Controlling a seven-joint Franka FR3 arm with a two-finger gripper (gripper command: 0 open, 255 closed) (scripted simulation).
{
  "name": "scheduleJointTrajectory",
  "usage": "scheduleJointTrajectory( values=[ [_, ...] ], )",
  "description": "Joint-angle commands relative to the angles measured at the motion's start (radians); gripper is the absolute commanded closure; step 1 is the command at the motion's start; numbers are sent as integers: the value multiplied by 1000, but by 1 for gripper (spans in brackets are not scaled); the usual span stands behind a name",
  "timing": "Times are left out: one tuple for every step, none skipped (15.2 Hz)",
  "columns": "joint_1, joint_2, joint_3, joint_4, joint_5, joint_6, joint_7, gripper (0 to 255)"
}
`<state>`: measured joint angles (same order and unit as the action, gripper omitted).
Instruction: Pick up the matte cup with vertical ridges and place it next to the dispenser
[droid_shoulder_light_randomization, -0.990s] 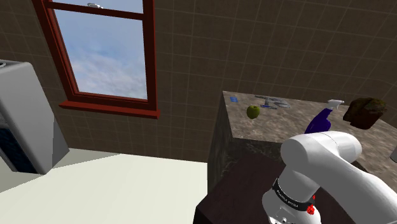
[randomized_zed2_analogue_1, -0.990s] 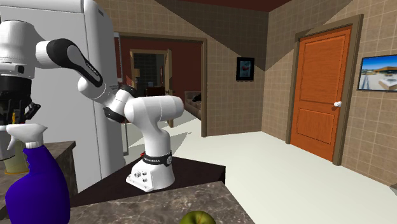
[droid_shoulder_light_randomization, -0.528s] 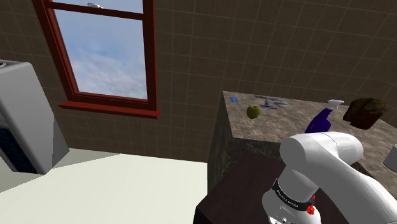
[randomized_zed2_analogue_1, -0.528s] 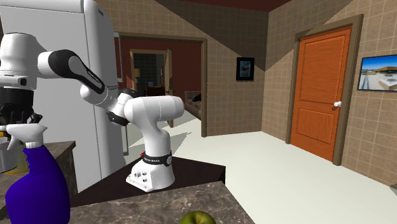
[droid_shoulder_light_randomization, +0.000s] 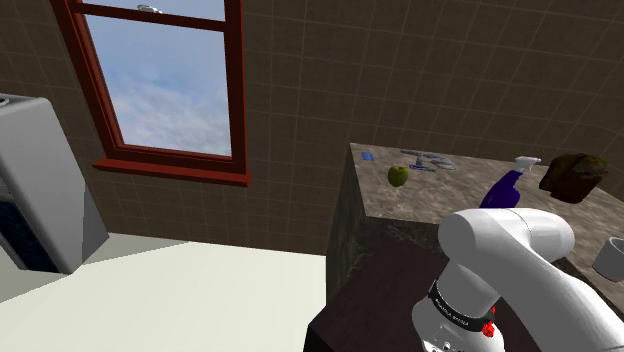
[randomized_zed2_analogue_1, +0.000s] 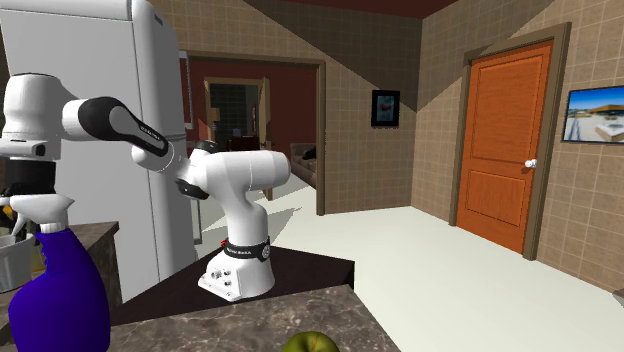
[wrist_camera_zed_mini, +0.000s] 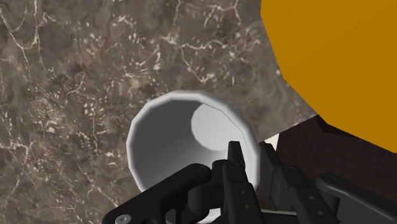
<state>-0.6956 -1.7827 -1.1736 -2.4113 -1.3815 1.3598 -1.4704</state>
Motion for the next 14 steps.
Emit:
scheduleJointTrajectory(
  values=[
    [-14, -1, -19, -10, -11, 14, -6, 255],
    [-14, -1, -19, -10, -11, 14, -6, 255],
    [-14, -1, -19, -10, -11, 14, -6, 255],
    [-14, -1, -19, -10, -11, 14, -6, 255],
    [-14, -1, -19, -10, -11, 14, -6, 255],
    [-14, -1, -19, -10, -11, 14, -6, 255],
    [-14, -1, -19, -10, -11, 14, -6, 255],
    [-14, -1, -19, -10, -11, 14, -6, 255],
    [-14, -1, -19, -10, -11, 14, -6, 0],
    [-14, -1, -19, -10, -11, 14, -6, 0],
    [-14, -1, -19, -10, -11, 14, -6, 0],
    [-14, -1, -19, -10, -11, 14, -6, 0],
    [-14, -1, -19, -10, -11, 14, -6, 0],
    [-14, -1, -19, -10, -11, 14, -6, 0]
  ],
)
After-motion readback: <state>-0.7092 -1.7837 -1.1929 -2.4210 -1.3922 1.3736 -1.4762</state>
